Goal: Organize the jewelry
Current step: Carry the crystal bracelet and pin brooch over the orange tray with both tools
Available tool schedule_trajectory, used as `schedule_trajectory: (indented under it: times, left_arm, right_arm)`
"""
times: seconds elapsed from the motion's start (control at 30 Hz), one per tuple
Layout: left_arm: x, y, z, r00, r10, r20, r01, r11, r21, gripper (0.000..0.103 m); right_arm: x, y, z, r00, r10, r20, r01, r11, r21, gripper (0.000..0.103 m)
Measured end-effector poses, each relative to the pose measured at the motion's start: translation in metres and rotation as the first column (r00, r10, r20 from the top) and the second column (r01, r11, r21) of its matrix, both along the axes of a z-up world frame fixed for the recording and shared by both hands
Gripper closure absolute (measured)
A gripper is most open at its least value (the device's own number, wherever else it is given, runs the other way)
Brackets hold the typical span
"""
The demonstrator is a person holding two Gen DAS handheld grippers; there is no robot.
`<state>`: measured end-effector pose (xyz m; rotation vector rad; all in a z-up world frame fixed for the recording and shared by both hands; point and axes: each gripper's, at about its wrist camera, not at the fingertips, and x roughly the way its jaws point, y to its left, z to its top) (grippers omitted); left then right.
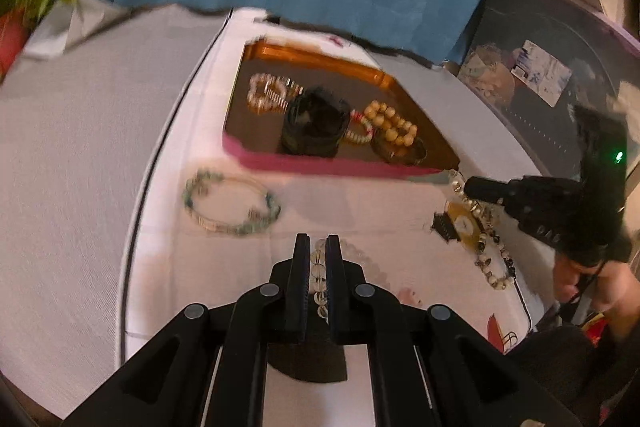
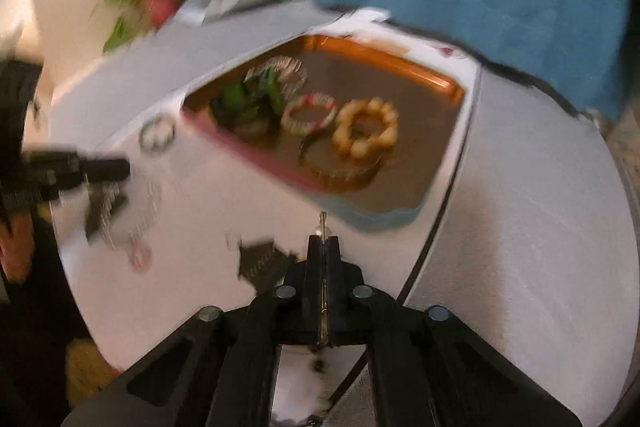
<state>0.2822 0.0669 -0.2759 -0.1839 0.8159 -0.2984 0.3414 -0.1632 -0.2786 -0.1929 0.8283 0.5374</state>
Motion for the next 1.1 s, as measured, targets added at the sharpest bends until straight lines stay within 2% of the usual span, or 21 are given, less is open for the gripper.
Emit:
schedule_trajectory:
  times: [0.33, 0.4, 0.53, 0.63, 0.83, 1.1]
  left_arm:
    - [0.005, 0.005, 0.051, 0.997, 0.045, 0.059, -0.043, 0.999, -0.027, 0.098]
    - [0.003, 0.004, 0.065, 0.996, 0.047, 0.081, -0.045, 0.999, -0.026, 0.098]
    - [0.002, 0.001, 0.095, 0.99, 0.046, 0.132, -0.044, 0.999, -0.019, 0.098]
    - [0.0, -0.002, 0.109, 0.988, 0.038, 0.151, -0.036, 0.999, -0.01, 0.098]
    - [-0.009, -0.008, 0.124, 0.982, 0.044, 0.184, -0.046, 0.999, 0.008, 0.098]
    - [0.0, -0.025, 0.162, 0.966, 0.011, 0.26, -0.02, 0.999, 0.033, 0.098]
  right_arm:
    - [-0.023, 0.003, 0.066, 0.995, -0.027, 0.091, 0.016, 0.993, 0.119, 0.102]
    - [-0.028, -0.003, 0.091, 0.994, -0.034, 0.101, 0.013, 0.978, 0.207, 0.102]
    - [-0.031, -0.009, 0.125, 0.99, -0.059, 0.128, 0.018, 0.953, 0.303, 0.102]
    - [-0.023, 0.003, 0.105, 0.995, -0.069, 0.068, 0.052, 0.973, 0.224, 0.102]
    - [-0.045, 0.009, 0.095, 0.995, -0.069, 0.069, 0.049, 0.964, 0.262, 0.102]
    - [-0.046, 0.035, 0.136, 0.983, -0.072, 0.169, 0.029, 0.97, 0.242, 0.102]
